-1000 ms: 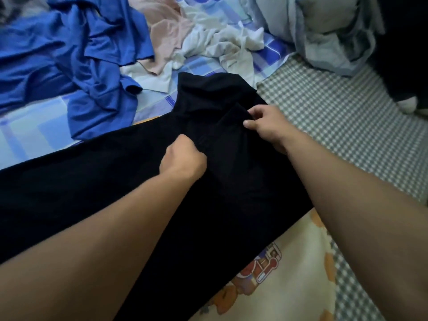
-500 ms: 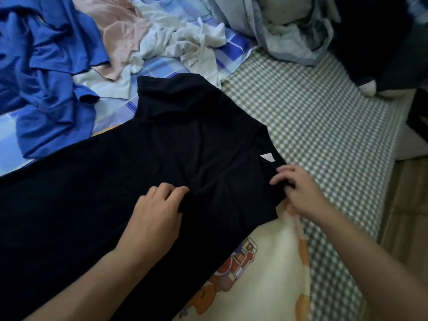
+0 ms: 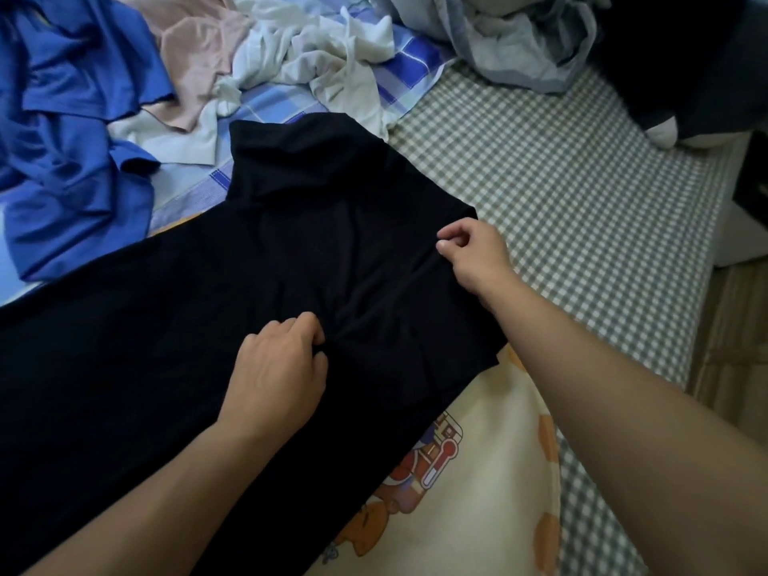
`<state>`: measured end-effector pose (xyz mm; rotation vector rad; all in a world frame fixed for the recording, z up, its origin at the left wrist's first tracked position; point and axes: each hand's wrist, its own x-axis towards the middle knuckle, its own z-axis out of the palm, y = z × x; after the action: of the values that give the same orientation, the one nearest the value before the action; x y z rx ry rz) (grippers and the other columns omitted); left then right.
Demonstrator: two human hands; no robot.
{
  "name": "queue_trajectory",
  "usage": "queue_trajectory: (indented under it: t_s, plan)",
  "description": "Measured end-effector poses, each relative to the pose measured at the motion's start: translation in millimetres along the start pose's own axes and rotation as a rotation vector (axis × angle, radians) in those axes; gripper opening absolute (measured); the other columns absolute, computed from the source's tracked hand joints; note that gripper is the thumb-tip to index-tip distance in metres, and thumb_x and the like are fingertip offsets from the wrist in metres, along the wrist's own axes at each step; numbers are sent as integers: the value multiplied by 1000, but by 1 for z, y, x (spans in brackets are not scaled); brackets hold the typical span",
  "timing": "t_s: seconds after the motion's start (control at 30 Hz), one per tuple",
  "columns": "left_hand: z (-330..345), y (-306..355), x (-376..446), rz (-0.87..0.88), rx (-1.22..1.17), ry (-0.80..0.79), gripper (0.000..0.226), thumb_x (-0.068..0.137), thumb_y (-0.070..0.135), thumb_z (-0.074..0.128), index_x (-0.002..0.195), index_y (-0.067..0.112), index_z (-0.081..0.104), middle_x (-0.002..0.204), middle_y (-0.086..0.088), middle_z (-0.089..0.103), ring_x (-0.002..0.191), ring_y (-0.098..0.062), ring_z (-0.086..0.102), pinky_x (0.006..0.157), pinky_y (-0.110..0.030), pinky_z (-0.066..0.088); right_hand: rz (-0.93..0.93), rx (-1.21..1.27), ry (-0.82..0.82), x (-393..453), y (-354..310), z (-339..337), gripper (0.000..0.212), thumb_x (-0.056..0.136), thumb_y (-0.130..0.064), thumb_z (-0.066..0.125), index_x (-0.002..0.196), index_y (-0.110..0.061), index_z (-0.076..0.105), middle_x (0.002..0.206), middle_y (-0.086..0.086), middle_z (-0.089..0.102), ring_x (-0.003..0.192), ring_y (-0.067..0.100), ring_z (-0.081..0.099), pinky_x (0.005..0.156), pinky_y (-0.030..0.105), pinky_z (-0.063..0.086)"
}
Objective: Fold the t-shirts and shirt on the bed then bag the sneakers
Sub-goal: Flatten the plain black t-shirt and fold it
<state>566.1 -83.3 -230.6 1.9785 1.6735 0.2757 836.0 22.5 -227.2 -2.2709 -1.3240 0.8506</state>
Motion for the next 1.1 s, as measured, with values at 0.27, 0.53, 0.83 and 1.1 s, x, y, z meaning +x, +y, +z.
queue_trajectory:
  t_s: [0.27,0.53,0.83,1.1]
  plan:
    - [-10,-13,-74,81,198,162,40,90,21,63,129,12,59,128,-14,49,118,-37,48,94,-54,44,-38,-124,485,-83,34,1,21,99,-32,57,114,-18,58,119,-3,48,107,17,51,93,37,49]
    - [22,-40,-234,120,311,-65,57,74,43,53,114,9,75,103,-18,60,78,-37,57,62,-44,45,674,750,304,-132,43,2,19,94,-17,70,113,-15,65,101,-4,69,90,12,68,75,23,54]
    - [-38,-72,-269,-171,426,-253,62,47,-4,80,105,6,59,94,-13,48,76,-36,47,51,-41,47,942,1267,189,-183,71,-46,41,99,-14,63,139,-13,56,133,16,62,102,30,66,74,47,60]
    - [-213,-66,-258,-71,453,-148,53,41,-13,78,77,14,50,78,-4,44,69,-34,50,50,-38,34,978,1779,215,-349,12,-146,44,82,-6,74,124,-5,61,112,20,71,109,29,66,75,39,59]
